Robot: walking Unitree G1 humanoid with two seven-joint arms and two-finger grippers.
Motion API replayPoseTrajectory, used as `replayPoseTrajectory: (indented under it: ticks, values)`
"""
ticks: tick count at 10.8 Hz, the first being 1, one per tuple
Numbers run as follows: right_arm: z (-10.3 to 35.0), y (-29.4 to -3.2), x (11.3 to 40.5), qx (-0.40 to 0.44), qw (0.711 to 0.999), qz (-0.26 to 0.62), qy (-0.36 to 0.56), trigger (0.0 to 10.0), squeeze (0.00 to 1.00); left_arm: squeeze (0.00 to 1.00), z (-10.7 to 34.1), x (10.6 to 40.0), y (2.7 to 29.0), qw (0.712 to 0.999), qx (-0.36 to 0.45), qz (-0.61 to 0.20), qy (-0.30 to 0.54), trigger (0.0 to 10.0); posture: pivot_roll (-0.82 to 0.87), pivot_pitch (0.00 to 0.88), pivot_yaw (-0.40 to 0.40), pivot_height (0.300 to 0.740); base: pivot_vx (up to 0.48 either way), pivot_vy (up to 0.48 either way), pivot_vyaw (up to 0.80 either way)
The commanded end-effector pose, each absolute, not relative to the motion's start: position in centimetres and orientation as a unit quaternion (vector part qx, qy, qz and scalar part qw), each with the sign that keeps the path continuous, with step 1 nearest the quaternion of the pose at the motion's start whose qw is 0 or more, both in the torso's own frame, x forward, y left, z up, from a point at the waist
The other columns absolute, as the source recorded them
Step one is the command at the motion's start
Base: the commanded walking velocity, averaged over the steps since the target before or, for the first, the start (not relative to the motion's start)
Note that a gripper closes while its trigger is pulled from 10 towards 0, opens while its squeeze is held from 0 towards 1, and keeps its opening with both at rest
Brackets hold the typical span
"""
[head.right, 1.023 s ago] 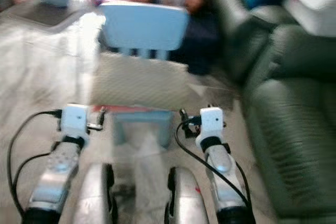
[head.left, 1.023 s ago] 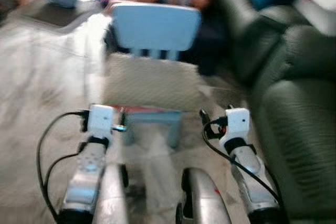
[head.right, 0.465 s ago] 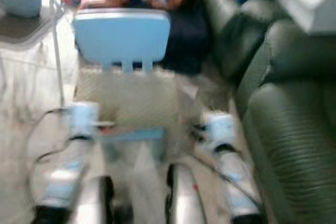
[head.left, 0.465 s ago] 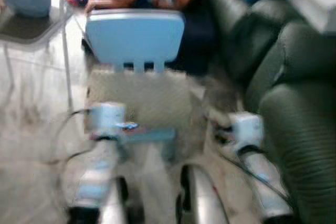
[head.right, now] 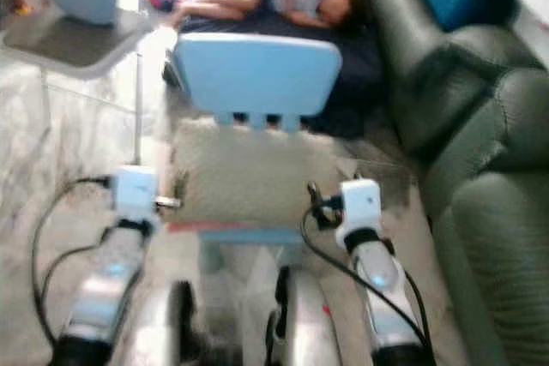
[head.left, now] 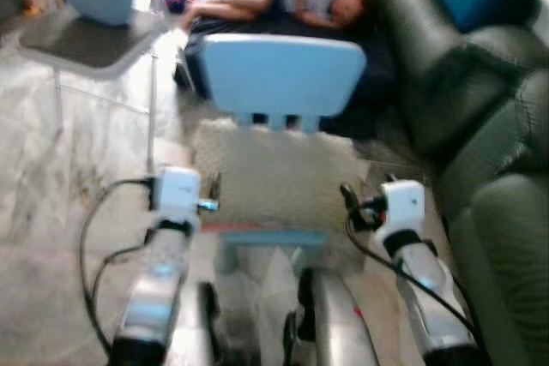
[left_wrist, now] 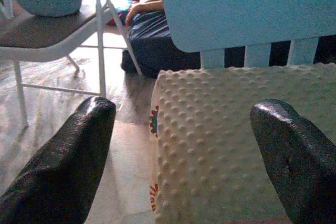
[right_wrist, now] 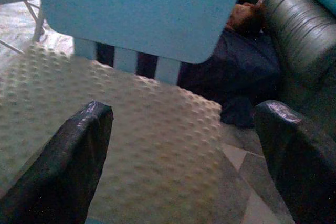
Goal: Move the pillow to the sofa
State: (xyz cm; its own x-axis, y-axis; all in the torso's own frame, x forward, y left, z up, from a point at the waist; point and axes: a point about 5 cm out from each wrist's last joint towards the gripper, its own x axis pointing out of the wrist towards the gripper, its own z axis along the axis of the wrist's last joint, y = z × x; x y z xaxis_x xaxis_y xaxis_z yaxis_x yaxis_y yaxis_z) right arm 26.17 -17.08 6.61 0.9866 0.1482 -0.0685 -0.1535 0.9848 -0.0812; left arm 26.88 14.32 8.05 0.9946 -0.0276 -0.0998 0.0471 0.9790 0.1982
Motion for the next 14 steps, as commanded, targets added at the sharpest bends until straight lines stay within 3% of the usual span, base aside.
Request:
replayPoseTrajectory:
  ticks: [1,3,6,11,13,14]
  values:
    - [6.5,-17.3,25.9,-0.035,0.997,0.067,0.033,10.0,0.0,0.0,7.9,26.6,14.6,0.993,0.107,-0.016,0.055,10.0,-0.06,0.154,-0.081,0.619,0.0,0.0,0.0]
    - [6.6,-17.0,25.5,-0.025,0.997,0.066,0.04,10.0,0.0,0.0,7.6,25.9,14.1,0.993,0.097,-0.03,0.065,10.0,-0.06,0.214,-0.1,0.619,0.0,0.0,0.0]
    - [6.3,-16.5,24.8,-0.014,0.996,0.068,0.057,10.0,0.0,0.0,7.3,24.7,13.6,0.99,0.097,-0.056,0.08,10.0,-0.05,0.255,-0.101,0.577,0.0,0.0,0.0]
    - [8.3,-17.2,26.4,0.03,0.998,0.025,0.039,10.0,0.0,0.0,9.2,25.5,15.8,0.991,0.122,-0.021,0.058,10.0,-0.05,0.308,-0.1,0.487,0.0,0.0,0.0]
    - [8.5,-16.9,26.3,0.024,0.999,0.025,0.042,10.0,0.0,0.0,9.8,26.1,17.1,0.991,0.122,0.006,0.05,10.0,-0.06,0.326,-0.109,0.487,0.0,0.0,0.0]
    - [8.7,-17.1,26.5,0.034,0.998,0.02,0.038,10.0,1.0,0.93,10.0,26.3,17.6,0.993,0.107,0.015,0.047,10.0,-0.06,0.332,-0.111,0.487,0.0,0.0,0.0]
